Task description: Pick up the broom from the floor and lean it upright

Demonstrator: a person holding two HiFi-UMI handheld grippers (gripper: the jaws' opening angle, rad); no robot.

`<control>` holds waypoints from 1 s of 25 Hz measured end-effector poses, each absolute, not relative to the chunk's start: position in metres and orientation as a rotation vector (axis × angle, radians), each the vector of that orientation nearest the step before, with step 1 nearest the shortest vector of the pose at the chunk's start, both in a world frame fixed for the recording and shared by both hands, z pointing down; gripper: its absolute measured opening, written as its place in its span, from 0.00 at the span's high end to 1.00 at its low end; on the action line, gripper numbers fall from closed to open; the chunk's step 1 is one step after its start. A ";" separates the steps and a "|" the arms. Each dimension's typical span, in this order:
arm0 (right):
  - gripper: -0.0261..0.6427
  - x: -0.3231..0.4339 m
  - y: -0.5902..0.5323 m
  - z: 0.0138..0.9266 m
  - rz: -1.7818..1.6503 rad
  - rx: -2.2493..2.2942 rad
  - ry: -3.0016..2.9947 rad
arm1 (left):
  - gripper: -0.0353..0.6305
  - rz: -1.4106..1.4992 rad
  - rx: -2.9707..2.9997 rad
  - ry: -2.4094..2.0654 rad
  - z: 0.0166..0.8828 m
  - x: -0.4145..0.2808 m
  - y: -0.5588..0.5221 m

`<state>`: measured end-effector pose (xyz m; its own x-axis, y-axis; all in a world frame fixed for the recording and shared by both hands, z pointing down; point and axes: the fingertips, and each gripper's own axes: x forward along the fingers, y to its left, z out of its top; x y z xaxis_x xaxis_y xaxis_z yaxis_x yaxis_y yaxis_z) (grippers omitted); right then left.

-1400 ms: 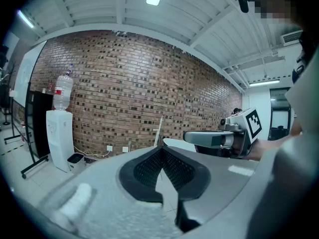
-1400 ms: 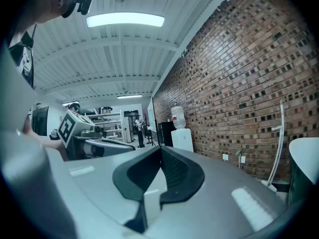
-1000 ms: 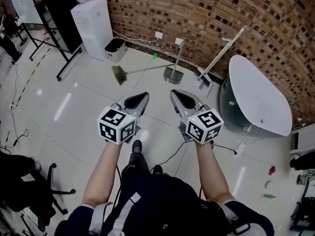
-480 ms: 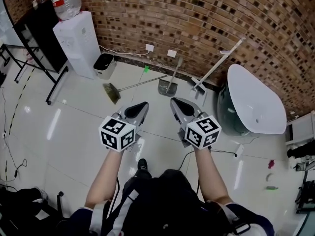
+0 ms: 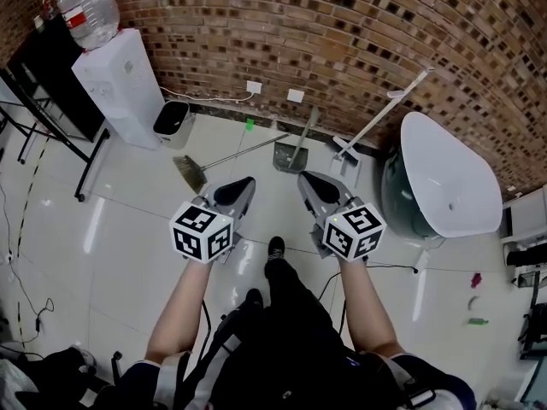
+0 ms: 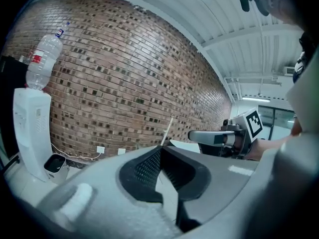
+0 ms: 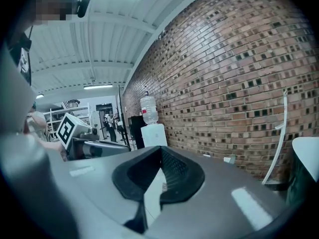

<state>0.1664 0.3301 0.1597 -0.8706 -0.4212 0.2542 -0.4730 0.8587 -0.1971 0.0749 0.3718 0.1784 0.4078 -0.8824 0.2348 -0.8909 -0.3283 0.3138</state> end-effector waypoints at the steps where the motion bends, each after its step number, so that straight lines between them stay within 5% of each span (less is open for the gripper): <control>1: 0.96 0.165 0.318 0.164 0.386 0.695 -2.831 | 0.95 0.038 2.278 -1.517 0.182 0.073 0.360; 25: 0.96 0.093 0.037 0.229 0.441 0.820 -2.750 | 0.95 0.267 2.378 -1.274 0.260 0.010 0.043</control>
